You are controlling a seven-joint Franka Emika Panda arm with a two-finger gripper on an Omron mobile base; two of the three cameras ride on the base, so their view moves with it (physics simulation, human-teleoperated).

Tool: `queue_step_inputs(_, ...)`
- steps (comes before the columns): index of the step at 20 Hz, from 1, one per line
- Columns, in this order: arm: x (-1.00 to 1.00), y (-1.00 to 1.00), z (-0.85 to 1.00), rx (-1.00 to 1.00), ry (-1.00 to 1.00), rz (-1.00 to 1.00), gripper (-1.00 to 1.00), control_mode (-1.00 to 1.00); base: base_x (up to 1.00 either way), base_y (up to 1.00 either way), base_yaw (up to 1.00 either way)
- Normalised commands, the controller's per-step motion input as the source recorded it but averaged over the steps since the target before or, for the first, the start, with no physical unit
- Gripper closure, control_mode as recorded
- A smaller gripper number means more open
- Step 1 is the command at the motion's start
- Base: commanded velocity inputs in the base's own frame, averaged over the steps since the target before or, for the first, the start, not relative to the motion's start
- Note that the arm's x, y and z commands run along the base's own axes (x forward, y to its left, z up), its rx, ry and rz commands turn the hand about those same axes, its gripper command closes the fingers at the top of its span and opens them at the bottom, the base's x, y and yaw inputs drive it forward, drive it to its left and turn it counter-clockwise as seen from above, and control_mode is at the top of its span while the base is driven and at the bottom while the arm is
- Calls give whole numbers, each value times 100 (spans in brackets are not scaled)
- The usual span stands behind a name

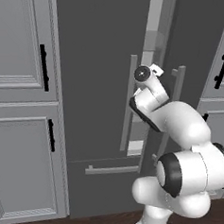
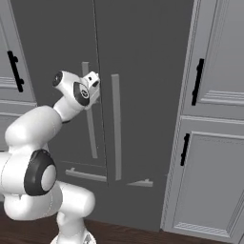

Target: Take the strawberry from the fridge and place it on top of the pancake, located on the dining counter.

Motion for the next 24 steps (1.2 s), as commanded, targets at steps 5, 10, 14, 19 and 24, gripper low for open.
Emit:
queue_step_inputs(5, -41, -96, 0, 0, 0, 0, -100, -100, 0, 0, 0)
queue_step_inputs(10, -65, -100, 5, 0, 0, -4, -100, -100, 0, 0, 0)
queue_step_inputs(14, -40, -100, 14, 0, 0, -8, -100, -100, 0, 0, 0)
queue_step_inputs(19, -13, -100, 19, 0, 1, -10, -100, -100, 0, 0, 0)
queue_step_inputs(24, -34, -100, 15, 0, 0, -13, -100, -100, 0, 0, 0)
